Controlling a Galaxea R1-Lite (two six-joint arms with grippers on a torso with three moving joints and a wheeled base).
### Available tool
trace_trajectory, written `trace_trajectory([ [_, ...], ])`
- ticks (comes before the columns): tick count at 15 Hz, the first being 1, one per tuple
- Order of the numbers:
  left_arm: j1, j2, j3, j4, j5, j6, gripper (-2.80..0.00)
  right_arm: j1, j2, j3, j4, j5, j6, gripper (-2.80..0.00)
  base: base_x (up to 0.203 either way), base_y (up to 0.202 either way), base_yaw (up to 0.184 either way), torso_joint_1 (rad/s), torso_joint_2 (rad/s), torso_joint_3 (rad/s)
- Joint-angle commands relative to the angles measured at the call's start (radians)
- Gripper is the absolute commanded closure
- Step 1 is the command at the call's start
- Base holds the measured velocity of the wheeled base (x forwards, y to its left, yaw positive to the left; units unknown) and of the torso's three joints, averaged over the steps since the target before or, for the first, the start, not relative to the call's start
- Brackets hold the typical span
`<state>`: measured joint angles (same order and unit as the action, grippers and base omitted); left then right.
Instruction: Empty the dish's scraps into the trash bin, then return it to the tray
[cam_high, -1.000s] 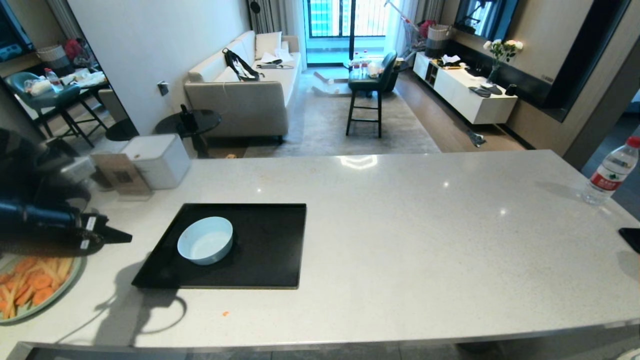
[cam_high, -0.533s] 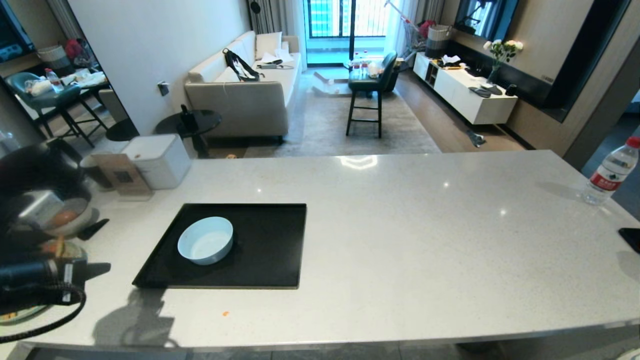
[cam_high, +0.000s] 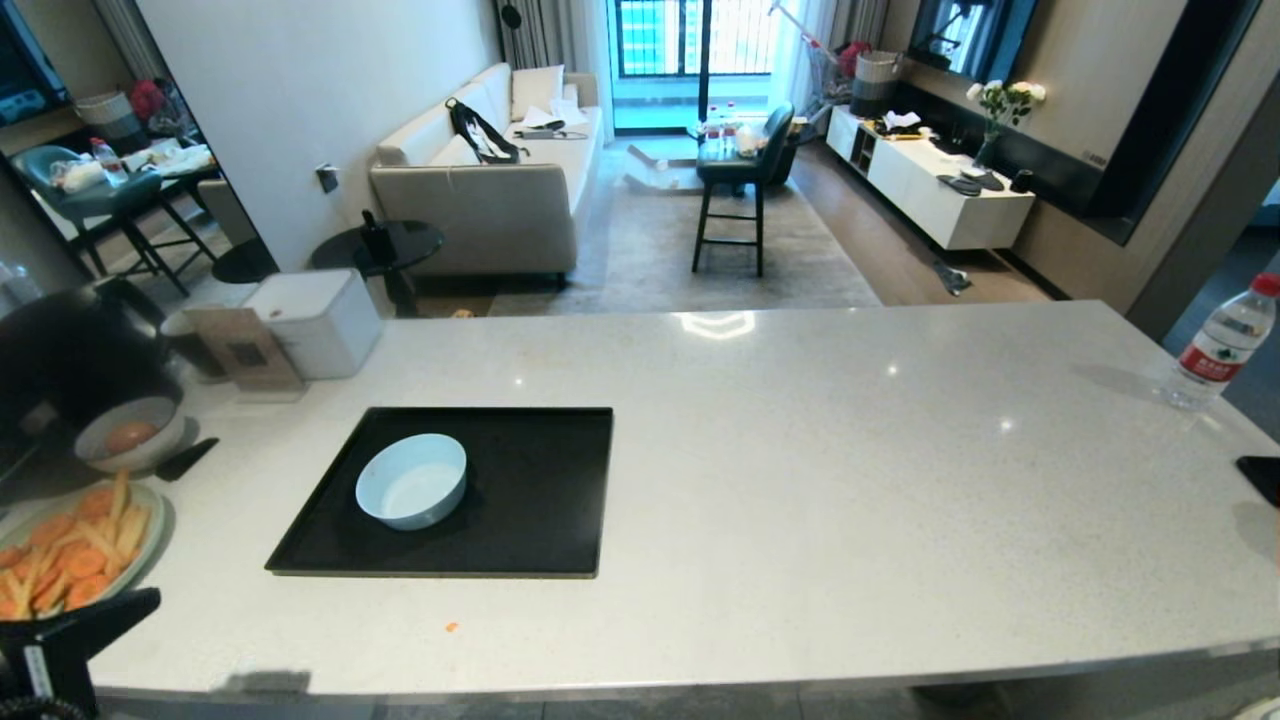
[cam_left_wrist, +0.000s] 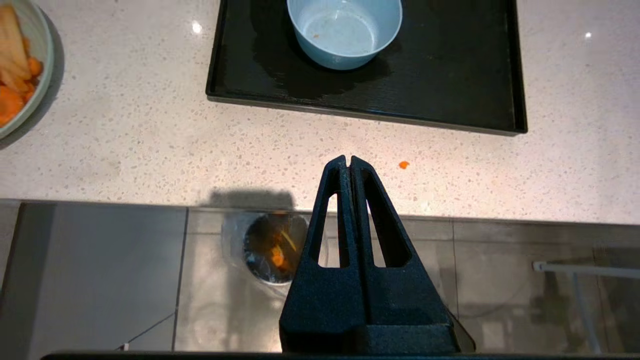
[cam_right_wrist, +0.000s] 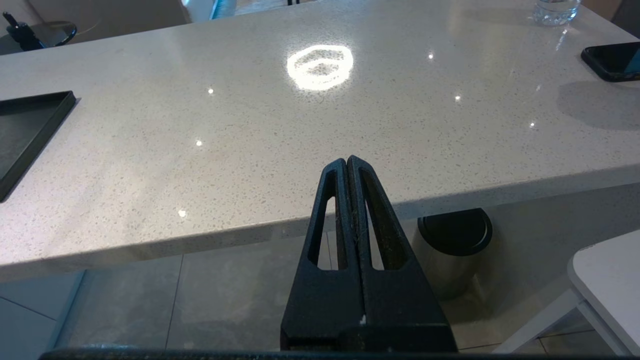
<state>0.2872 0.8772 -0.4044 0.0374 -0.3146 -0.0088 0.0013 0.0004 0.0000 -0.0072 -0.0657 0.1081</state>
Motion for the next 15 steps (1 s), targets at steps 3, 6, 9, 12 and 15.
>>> trace_trajectory([
  [3,-0.044,-0.335,0.102,0.000,0.018,-0.010,0.00,0.000,0.000,0.000,0.000,0.000,0.001,0.00,0.000,0.000,0.000,0.000,0.00,0.000],
  [6,-0.149,-0.534,0.184,-0.001,0.088,-0.010,0.00,0.000,0.000,0.000,0.000,0.000,-0.001,0.00,0.000,0.000,0.000,0.000,0.00,0.000],
  [9,-0.238,-0.608,0.288,-0.076,0.173,0.002,0.00,0.000,0.000,0.000,0.000,0.000,0.001,0.00,0.000,0.000,0.000,0.000,0.00,0.000],
  [12,-0.329,-0.626,0.403,-0.141,0.241,0.006,0.00,0.000,0.000,0.000,0.000,0.000,0.001,0.00,0.000,0.000,0.000,0.000,0.00,0.000],
  [15,-0.301,-0.754,0.403,-0.112,0.262,-0.034,0.00,0.000,0.000,0.000,0.000,0.000,0.001,0.00,0.000,0.000,0.000,0.000,0.00,0.000],
])
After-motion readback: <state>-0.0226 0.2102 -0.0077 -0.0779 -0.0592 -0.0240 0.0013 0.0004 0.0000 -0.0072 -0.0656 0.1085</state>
